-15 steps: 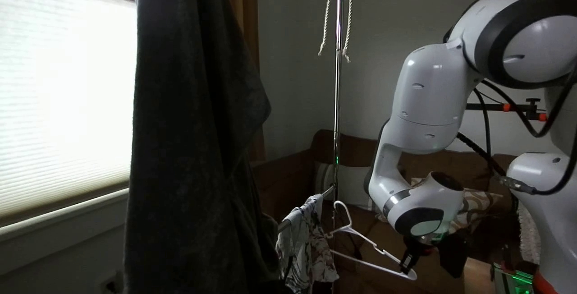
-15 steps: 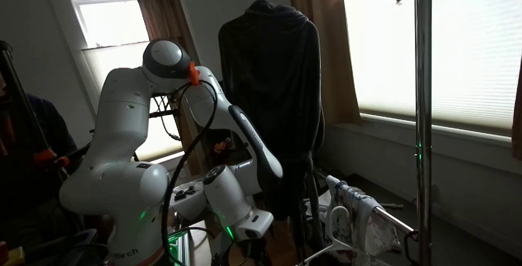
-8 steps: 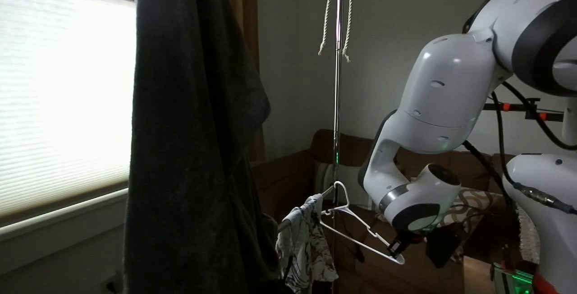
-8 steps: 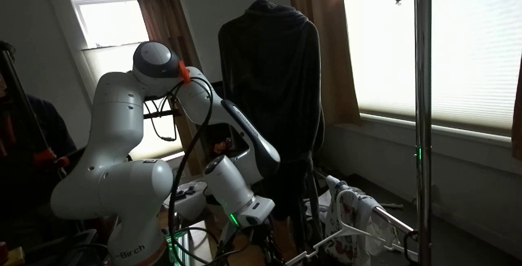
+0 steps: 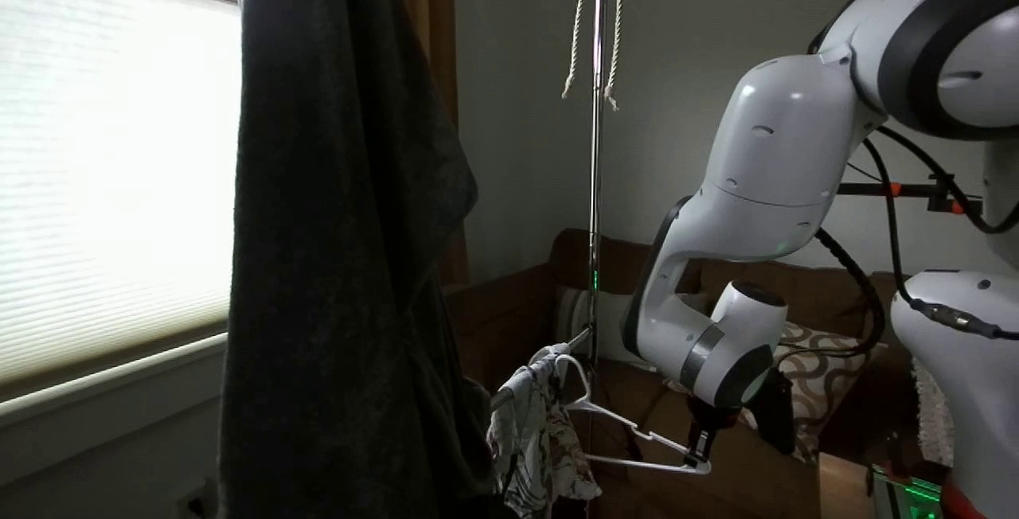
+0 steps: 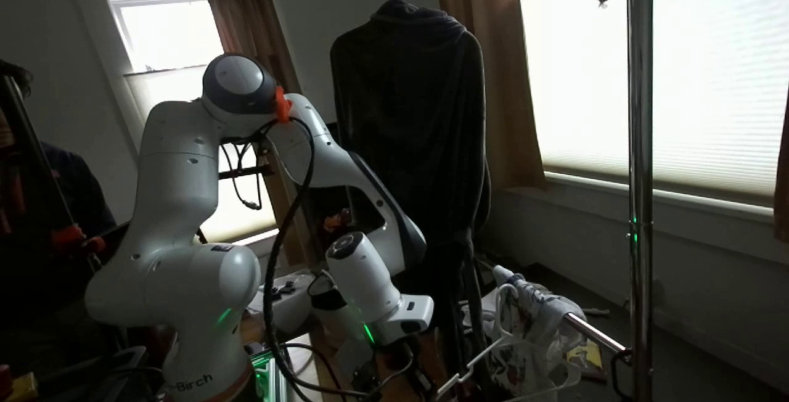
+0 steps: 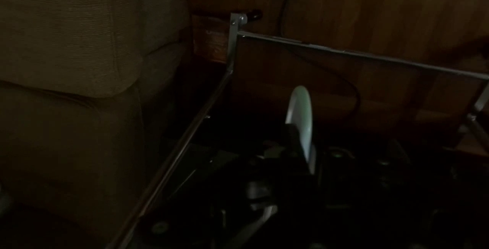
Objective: Move the white clothes hanger from the bottom rail to the top rail
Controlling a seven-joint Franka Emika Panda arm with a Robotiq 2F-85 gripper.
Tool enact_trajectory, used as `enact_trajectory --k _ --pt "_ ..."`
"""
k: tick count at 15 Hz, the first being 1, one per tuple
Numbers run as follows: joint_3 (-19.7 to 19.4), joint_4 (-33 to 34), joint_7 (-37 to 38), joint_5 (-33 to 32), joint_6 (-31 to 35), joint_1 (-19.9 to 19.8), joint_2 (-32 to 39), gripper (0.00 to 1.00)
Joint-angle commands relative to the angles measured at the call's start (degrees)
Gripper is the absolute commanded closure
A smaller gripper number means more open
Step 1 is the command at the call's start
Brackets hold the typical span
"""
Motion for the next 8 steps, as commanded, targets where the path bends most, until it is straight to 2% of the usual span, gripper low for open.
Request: enact_trajectory --k 1,2,5,6,7,8 --pt "14.48 -0.96 4.34 -12.17 -1.17 -15.36 -0.49 0.98" --pt "15.66 -0.94 4.63 -10.25 0.56 -15.77 0.34 0.98" --pt "22.31 -0.19 1.90 -3.10 5.35 -19.87 0.55 0.98" --pt "21.93 -0.18 -1.70 1.15 8.52 -18.19 -1.53 0.98" --pt "20.01 -0.05 -5.99 6.17 12.32 -14.76 -3.83 0.98" --pt "13.62 -3.01 -8.30 8.47 17.14 -6.30 -9.37 0.98"
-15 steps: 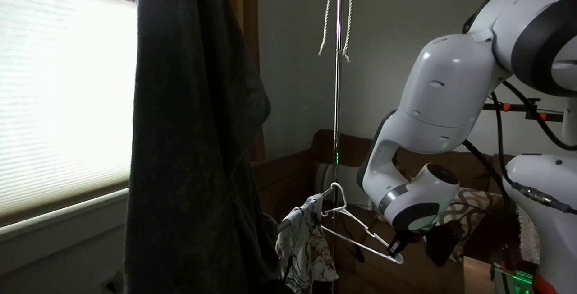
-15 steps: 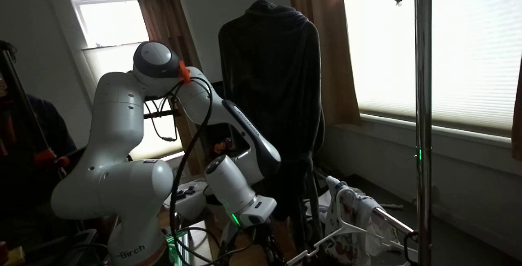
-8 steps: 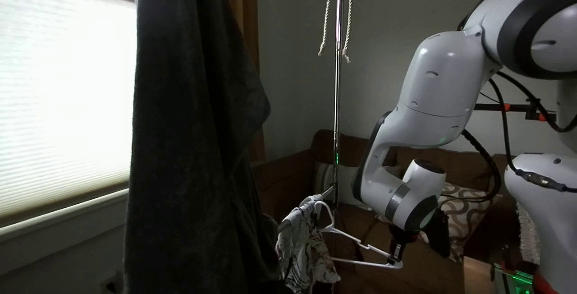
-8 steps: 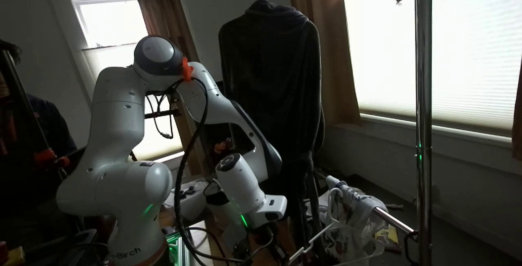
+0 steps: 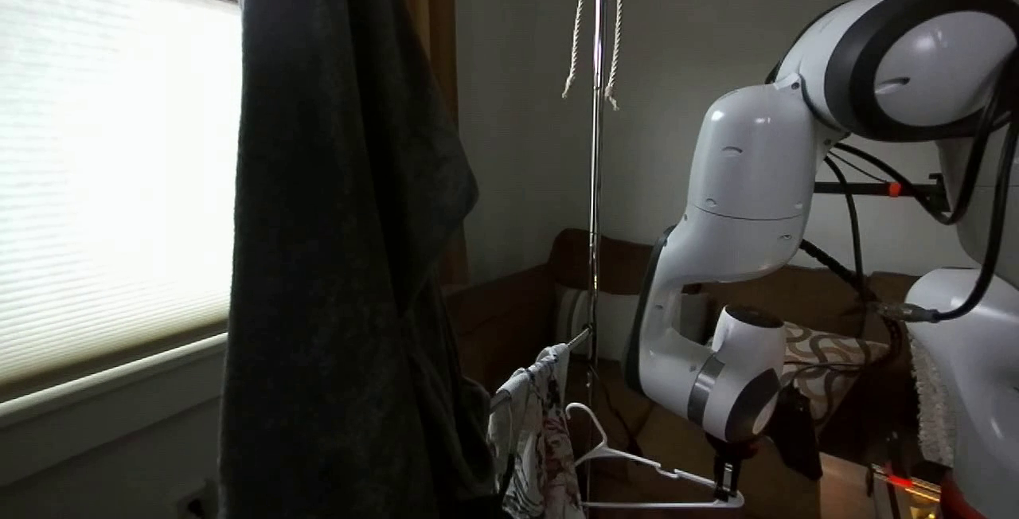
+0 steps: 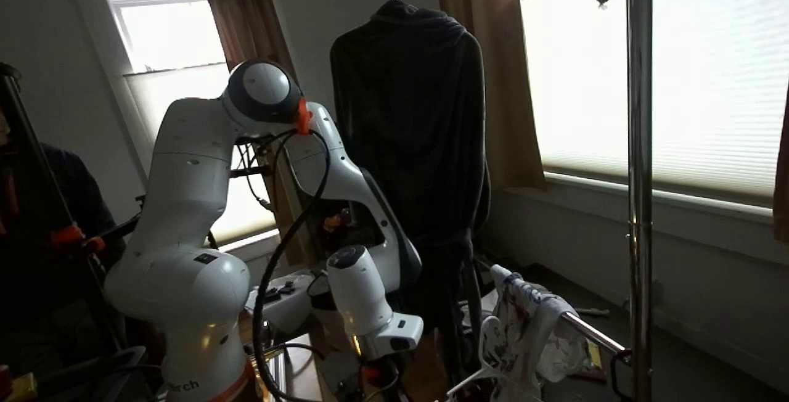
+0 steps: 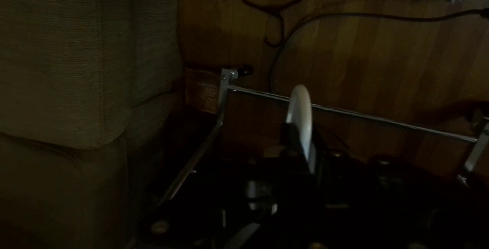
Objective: Move the white clothes hanger from the bottom rail to the top rail
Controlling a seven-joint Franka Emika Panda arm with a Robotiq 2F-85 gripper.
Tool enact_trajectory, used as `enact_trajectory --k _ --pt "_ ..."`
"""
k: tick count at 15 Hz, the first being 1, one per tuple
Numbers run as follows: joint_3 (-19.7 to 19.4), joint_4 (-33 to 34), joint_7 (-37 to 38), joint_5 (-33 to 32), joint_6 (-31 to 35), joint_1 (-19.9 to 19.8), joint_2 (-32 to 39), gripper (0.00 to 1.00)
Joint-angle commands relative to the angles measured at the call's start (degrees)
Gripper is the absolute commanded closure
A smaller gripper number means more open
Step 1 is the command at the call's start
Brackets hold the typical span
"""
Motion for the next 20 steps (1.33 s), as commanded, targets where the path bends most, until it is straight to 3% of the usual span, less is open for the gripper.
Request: enact_trajectory --k 1,2,3,4,6,7,8,11,12,14,15,17,18,19,20 --pt "-9.32 -2.03 -9.54 9.66 13.62 13.97 -10.38 0.98" --pt "-13.60 -0.26 -9.30 8.27 16.81 18.13 -10.94 0.98" --pt "-7.35 0.22 -6.57 6.79 11.95 11.23 -4.91 0.98" --pt "-8.96 0.46 -6.71 6.78 13.39 13.63 -6.52 0.93" --pt "-8.20 0.50 -6.70 6.76 13.16 12.82 -6.50 0.93" --pt "-8.11 0.49 -6.70 6.75 12.91 12.30 -6.02 0.98" --pt "-8.16 0.01 -8.97 4.27 12.86 13.17 -7.05 0.98" --pt "-12.77 -4.26 -12.13 0.55 15.02 21.72 -10.02 0.98" --pt "-10.23 -0.55 -20.29 6.61 16.00 18.72 -7.81 0.98" --pt "-10.80 -0.66 -26.14 13.08 19.32 21.81 -8.49 0.98" --pt "-12.27 -0.44 -27.91 16.87 21.40 24.01 -8.99 0.98" --pt "-18.03 -2.36 -22.54 18.69 24.34 32.14 -10.74 0.98" --pt "-20.60 -0.31 -22.73 22.11 24.93 34.64 -9.58 0.98" --pt "-24.45 -0.32 -19.75 23.16 24.45 39.20 -9.26 0.98" --pt "-27.41 -2.79 -12.90 20.24 23.56 43.68 -9.64 0.98"
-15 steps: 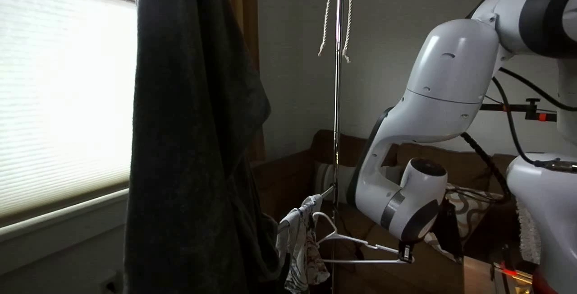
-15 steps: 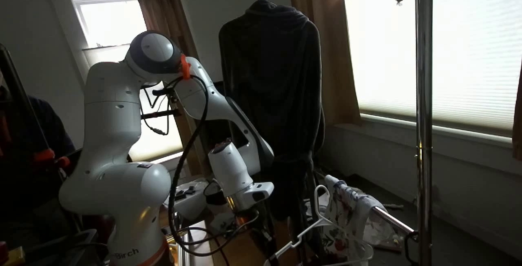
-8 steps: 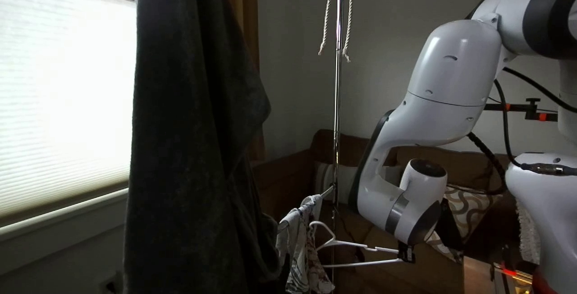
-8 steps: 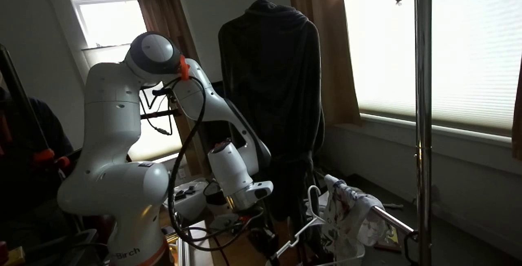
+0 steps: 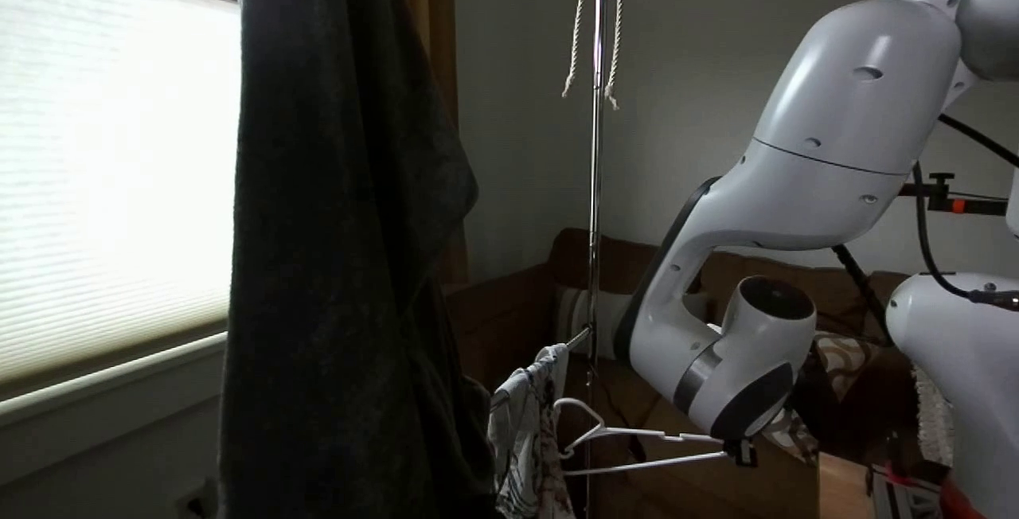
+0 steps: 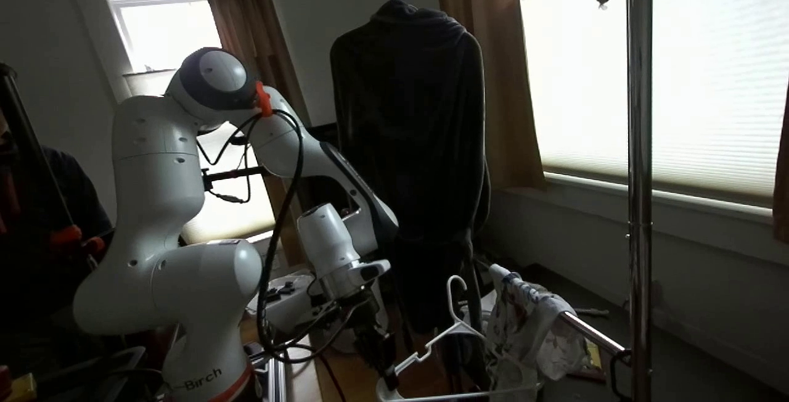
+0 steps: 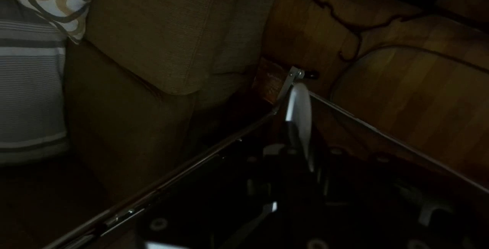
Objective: Move the white clothes hanger from the bottom rail to the top rail
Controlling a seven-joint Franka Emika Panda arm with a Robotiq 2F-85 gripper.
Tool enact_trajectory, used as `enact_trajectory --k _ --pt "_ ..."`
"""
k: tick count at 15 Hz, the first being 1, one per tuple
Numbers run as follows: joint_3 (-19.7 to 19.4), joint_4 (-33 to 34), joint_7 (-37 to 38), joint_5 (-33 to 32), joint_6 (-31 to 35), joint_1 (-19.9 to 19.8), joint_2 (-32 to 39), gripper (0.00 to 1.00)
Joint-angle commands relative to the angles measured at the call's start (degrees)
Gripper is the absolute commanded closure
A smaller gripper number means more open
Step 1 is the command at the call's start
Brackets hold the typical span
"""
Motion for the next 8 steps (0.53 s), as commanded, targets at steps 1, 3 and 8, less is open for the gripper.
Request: enact_trajectory --k 1,3,8 --pt "-12.16 -0.97 9.57 2.86 -0.78 15.04 0.26 0.98" --pt "-19.05 -0.27 13.01 4.89 -3.65 23.04 3.53 0.98" --pt "-26.31 -0.19 15.83 7.16 -5.67 30.78 4.80 0.98"
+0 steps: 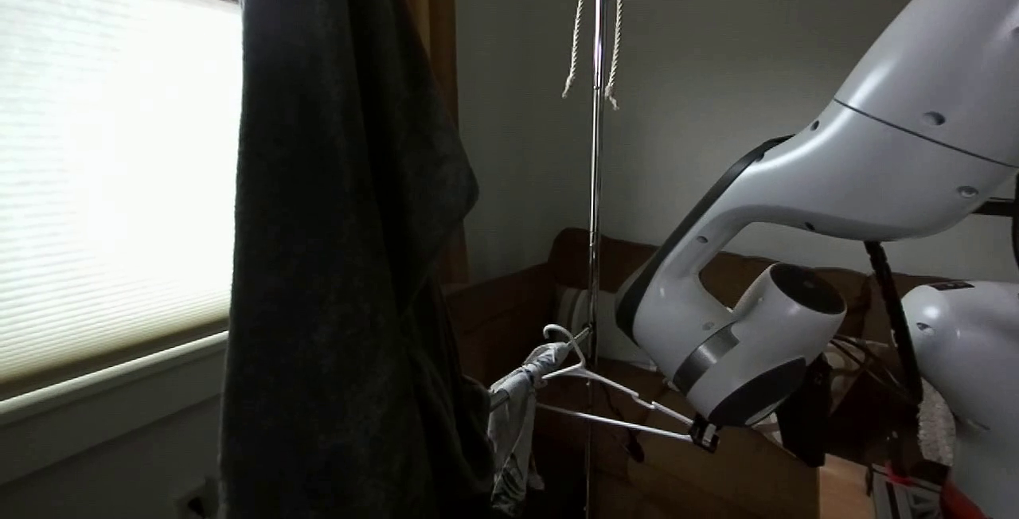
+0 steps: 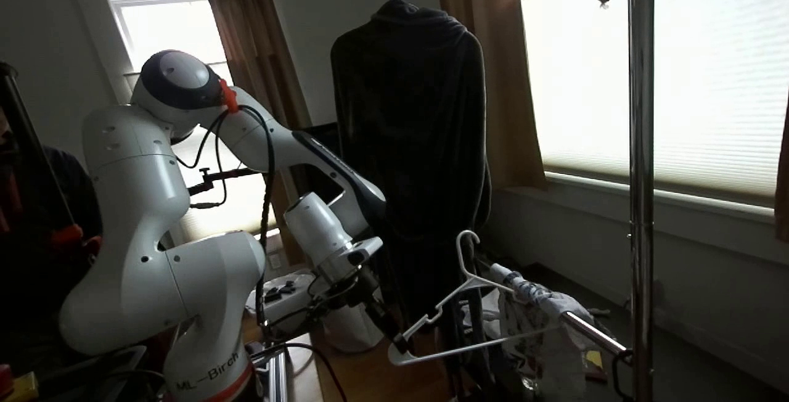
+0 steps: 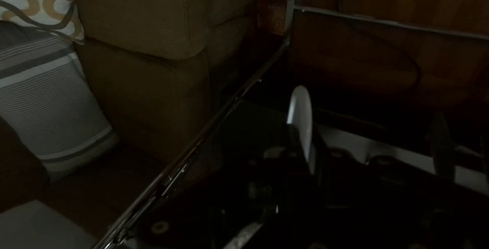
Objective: Move the white clothes hanger from the bottom rail to the top rail
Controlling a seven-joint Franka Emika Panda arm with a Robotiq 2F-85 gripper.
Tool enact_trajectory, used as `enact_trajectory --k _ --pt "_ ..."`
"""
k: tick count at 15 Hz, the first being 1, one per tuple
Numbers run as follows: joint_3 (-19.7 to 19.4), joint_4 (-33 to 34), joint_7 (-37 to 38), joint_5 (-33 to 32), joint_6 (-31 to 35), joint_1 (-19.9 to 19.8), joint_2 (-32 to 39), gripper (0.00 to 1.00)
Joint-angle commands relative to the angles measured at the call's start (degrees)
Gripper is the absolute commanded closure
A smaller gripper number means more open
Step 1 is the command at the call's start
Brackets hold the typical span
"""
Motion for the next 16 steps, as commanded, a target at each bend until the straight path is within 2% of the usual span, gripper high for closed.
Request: enact_trajectory --k 1,4,5,6,7,8,11,12,13,16 --pt "-0.45 0.00 1.01 -0.45 0.07 1.23 0.54 0.93" --pt "0.06 -0.08 0.87 -0.45 0.07 0.57 0.62 0.93" --pt "1.67 -0.08 -1.97 -0.97 1.94 0.32 -0.62 0.98" --pt "2.24 -0.08 -4.71 -0.69 2.63 2.48 0.91 0.98" --pt "3.47 -0.04 -6.28 -0.84 5.21 2.22 -0.21 0.98" --pt "2.17 -0.91 -7.52 -0.85 4.23 5.45 1.21 0.98" --pt "2.71 -0.05 -13.03 -0.90 2.37 7.42 3.80 0.98" --pt "1.78 -1.15 -13.14 -0.93 1.03 8.02 3.71 0.98" --pt "2.65 0.07 -11.18 -0.93 3.44 6.05 1.85 0.93" --pt "2.62 -0.28 -12.02 -0.93 2.87 6.98 2.95 0.93"
